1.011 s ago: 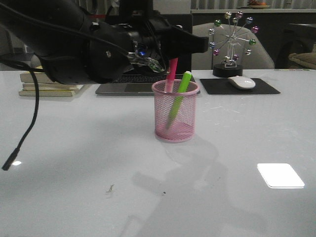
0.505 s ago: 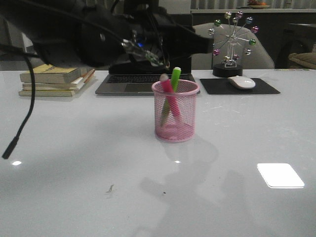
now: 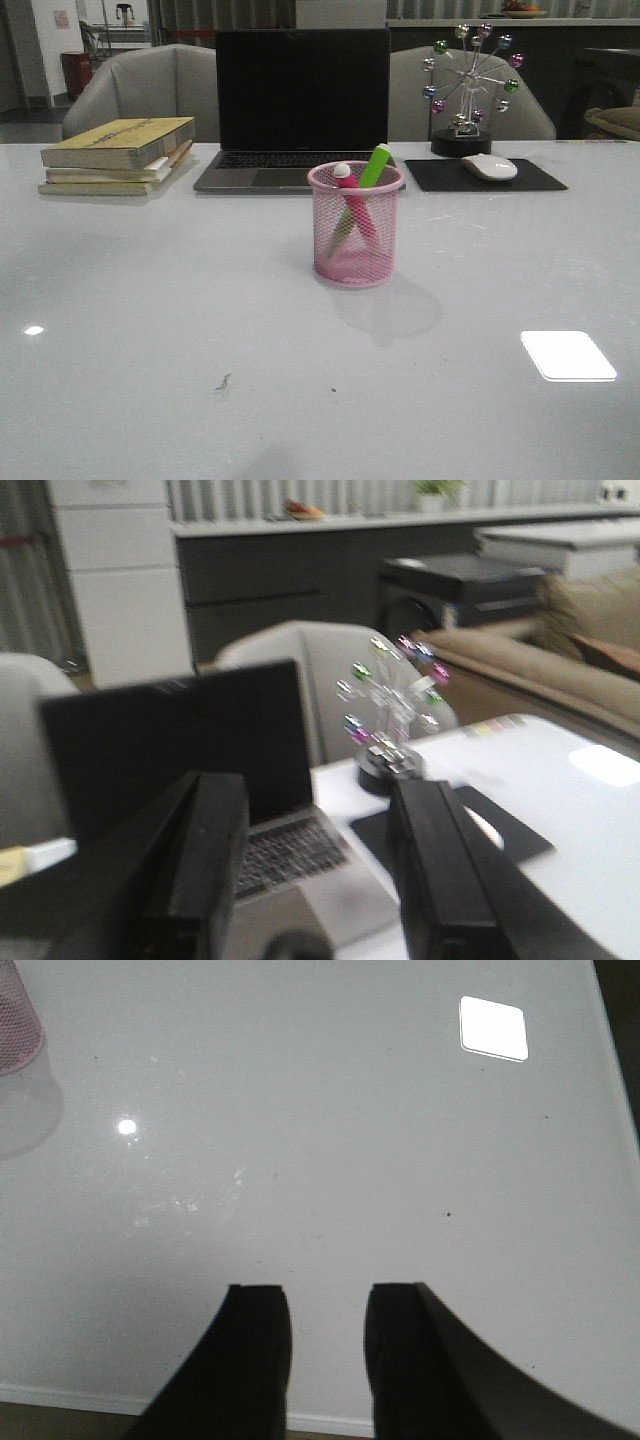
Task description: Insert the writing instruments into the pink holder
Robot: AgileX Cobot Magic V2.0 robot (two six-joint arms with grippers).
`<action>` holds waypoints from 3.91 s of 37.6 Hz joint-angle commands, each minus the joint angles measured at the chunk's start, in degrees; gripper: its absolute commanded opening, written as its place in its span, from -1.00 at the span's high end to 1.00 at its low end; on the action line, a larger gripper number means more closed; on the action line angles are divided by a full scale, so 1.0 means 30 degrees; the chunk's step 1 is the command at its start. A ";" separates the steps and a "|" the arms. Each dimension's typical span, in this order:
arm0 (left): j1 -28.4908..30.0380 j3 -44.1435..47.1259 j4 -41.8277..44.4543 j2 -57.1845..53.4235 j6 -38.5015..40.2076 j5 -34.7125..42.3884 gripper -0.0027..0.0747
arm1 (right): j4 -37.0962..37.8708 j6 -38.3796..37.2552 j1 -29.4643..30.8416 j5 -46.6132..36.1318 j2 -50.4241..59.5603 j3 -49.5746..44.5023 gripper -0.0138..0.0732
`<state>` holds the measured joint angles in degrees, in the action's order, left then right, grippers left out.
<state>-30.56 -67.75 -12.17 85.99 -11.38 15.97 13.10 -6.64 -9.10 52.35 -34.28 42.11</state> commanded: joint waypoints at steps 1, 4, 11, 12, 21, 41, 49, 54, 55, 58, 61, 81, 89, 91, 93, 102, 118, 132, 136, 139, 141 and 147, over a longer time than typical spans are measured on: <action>0.1252 -0.0407 -0.0079 -0.2784 0.0038 -0.0656 -0.09 | 0.0601 0.0055 0.0140 -0.1136 0.0008 0.0562 -0.09; 0.2401 0.0221 -0.0001 -0.4626 0.0038 -0.2259 -0.09 | 0.0601 0.0055 0.0140 -0.1180 0.0008 0.0562 -0.09; 0.4383 0.2618 -0.0001 -0.8474 0.0038 -0.3910 -0.10 | 0.0601 0.0055 0.0140 -0.1338 0.0008 0.0562 -0.09; 0.4618 0.3209 -0.0001 -0.9263 0.0038 -0.4153 -0.10 | 0.0601 0.0055 0.0140 -0.1338 0.0008 0.0562 -0.09; 0.6124 0.7496 0.0091 -1.5053 0.0038 -0.8023 -0.10 | 0.0601 0.0055 0.0140 -0.1338 0.0008 0.0562 -0.09; 0.8238 1.0618 0.1361 -2.0776 0.0038 -1.2512 -0.09 | 0.0601 0.0055 0.0140 -0.1338 0.0008 0.0562 -0.09; 0.8238 1.0618 0.1361 -2.0776 0.0038 -1.2463 -0.09 | 0.0601 0.0055 0.0140 -0.1382 0.0008 0.0562 -0.08; 0.8238 1.0618 0.1361 -2.0776 0.0038 -1.2463 -0.09 | 0.0397 0.0055 0.0140 -0.1444 0.0008 0.0562 -0.06; 0.8238 1.0618 0.1361 -2.0776 0.0038 -1.2463 -0.09 | 0.0251 0.0055 0.0140 -0.1444 0.0008 0.0562 -0.01; 0.8238 1.0618 0.1361 -2.0776 0.0038 -1.2463 -0.09 | -0.0197 0.0055 0.0140 -0.1444 0.0008 0.0562 0.18; 0.8238 1.0618 0.1361 -2.0776 0.0038 -1.2463 -0.09 | -0.0883 0.0055 0.0140 -0.1444 0.0008 0.0562 0.42; 0.8238 1.0618 0.1361 -2.0776 0.0038 -1.2463 -0.09 | -0.1843 0.0055 0.0140 -0.1990 0.0008 0.0562 0.63; 0.8238 1.0618 0.1361 -2.0776 0.0038 -1.2463 -0.09 | -0.1585 0.0055 0.0140 -0.2011 0.0008 0.0562 0.63; 0.8238 1.0618 0.1361 -2.0776 0.0038 -1.2463 -0.09 | -0.1641 0.0055 0.0140 -0.2029 0.0008 0.0562 0.64; 0.8238 1.0618 0.1361 -2.0776 0.0038 -1.2463 -0.09 | -0.1931 0.0055 0.0140 -0.2195 0.0076 0.0562 0.64; 0.8238 1.0618 0.1361 -2.0776 0.0038 -1.2463 -0.09 | -0.3226 0.0251 0.0179 -0.3923 0.1694 0.0523 0.64; 0.8238 1.0618 0.1361 -2.0776 0.0038 -1.2463 -0.09 | -0.5097 0.2214 0.2773 -1.0131 0.6427 -0.3162 0.64; 0.8238 1.0618 0.1361 -2.0776 0.0038 -1.2463 -0.09 | -0.5097 0.2214 0.2755 -1.5252 1.1123 -0.9517 0.64; 0.8238 1.0618 0.1361 -2.0776 0.0038 -1.2463 -0.09 | -0.5097 0.2214 0.2755 -1.5373 1.2027 -1.0557 0.64; 0.8238 1.0618 0.1361 -2.0776 0.0038 -1.2507 -0.09 | -0.5097 0.2214 0.2729 -1.5574 1.2005 -1.0982 0.64; 0.8238 1.0618 0.1361 -2.0734 0.0038 -1.2507 -0.09 | -0.5097 0.2214 0.2729 -1.5760 1.2006 -1.1267 0.64; 0.8238 1.0618 0.1361 -2.0734 0.0038 -1.2507 -0.09 | -0.5112 0.2214 0.2729 -1.6324 1.2006 -1.2857 0.64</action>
<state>-6.01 -34.35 -7.82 23.39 -11.42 -26.52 -2.01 -0.44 -1.12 9.58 0.53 4.09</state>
